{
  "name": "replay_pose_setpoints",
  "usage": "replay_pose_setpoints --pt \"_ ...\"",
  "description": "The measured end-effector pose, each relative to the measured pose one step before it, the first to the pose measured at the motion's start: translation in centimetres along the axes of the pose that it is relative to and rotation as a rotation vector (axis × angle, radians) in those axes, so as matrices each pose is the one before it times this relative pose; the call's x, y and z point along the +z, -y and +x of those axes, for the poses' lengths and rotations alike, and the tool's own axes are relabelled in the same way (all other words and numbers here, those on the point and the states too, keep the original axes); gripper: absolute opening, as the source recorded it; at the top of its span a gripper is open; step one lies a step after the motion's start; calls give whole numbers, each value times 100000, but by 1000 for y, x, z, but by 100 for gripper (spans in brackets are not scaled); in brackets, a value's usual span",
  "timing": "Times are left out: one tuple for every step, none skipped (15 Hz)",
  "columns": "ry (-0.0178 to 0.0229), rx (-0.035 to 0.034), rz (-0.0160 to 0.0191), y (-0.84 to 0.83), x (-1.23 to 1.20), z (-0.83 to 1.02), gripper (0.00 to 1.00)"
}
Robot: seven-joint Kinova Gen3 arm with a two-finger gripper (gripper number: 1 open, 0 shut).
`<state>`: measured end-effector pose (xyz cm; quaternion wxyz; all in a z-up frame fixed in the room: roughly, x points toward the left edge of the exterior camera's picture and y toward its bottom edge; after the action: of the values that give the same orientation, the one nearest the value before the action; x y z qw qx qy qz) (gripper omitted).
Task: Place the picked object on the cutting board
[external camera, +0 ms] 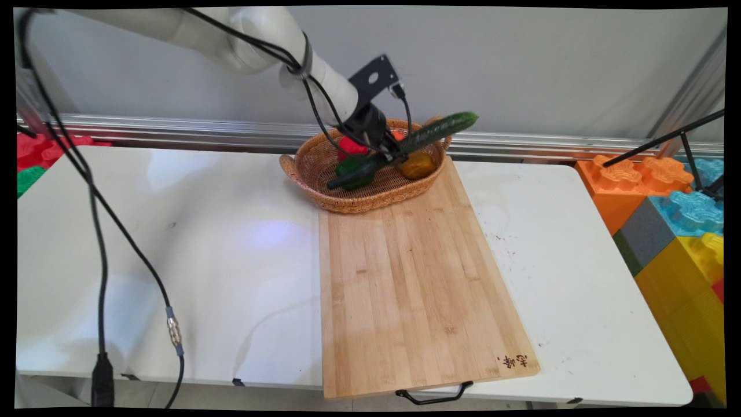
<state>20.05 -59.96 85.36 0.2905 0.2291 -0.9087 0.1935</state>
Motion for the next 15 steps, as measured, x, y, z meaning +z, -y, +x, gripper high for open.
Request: replay_pose_setpoints --pt "-504 1372 1130 -406 -1084 593 0" --pt "-686 1850 734 -563 -1158 719 0" --pt "-860 1740 247 -515 -928 643 0" --pt "-1012 2219 -495 -742 -1019 717 0" --pt "-584 1167 -580 -475 -511 428 0" --pt "-290 1152 -1421 -818 -719 503 0" --pt "304 574 -2299 -1056 -694 378 0" --pt "847 -77 -3154 -1217 -509 207 0" --pt "839 -608 -3299 -1163 -345 -19 0" --pt "505 -330 -2263 -793 -144 4 0" --pt "670 -471 -3628 -1211 -110 -67 0" --pt "714 -344 -4341 -1452 40 -70 0" --pt "826 -343 -4284 -1414 220 -137 0" --pt "659 -317 -3198 -1099 280 -230 0" --pt "774 -305 -3356 -1201 463 -322 0"
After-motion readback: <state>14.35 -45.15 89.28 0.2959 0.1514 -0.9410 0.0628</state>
